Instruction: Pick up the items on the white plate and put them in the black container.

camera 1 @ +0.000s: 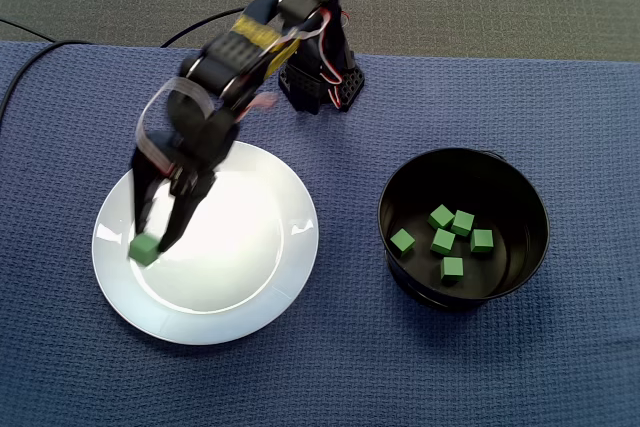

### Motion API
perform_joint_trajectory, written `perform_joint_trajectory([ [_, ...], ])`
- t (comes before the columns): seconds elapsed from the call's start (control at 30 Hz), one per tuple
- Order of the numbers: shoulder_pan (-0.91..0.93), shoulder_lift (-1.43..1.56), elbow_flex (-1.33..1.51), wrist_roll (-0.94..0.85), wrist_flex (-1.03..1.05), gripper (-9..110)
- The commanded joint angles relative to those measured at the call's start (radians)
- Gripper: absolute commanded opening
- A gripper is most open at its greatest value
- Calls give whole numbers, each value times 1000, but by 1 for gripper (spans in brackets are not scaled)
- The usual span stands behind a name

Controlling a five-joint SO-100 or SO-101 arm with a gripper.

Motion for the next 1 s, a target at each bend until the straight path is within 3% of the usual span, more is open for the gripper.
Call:
perform_joint_trajectory([
  [0.0, -109, 284, -83, 334, 44, 0],
  [0.2, -388, 529, -123, 629, 207, 0],
  [0.43, -811, 681, 74, 709, 390, 0],
  [0.6, -945, 678, 345, 762, 302, 0],
  [0.97, -1106, 594, 939, 739, -155, 0],
])
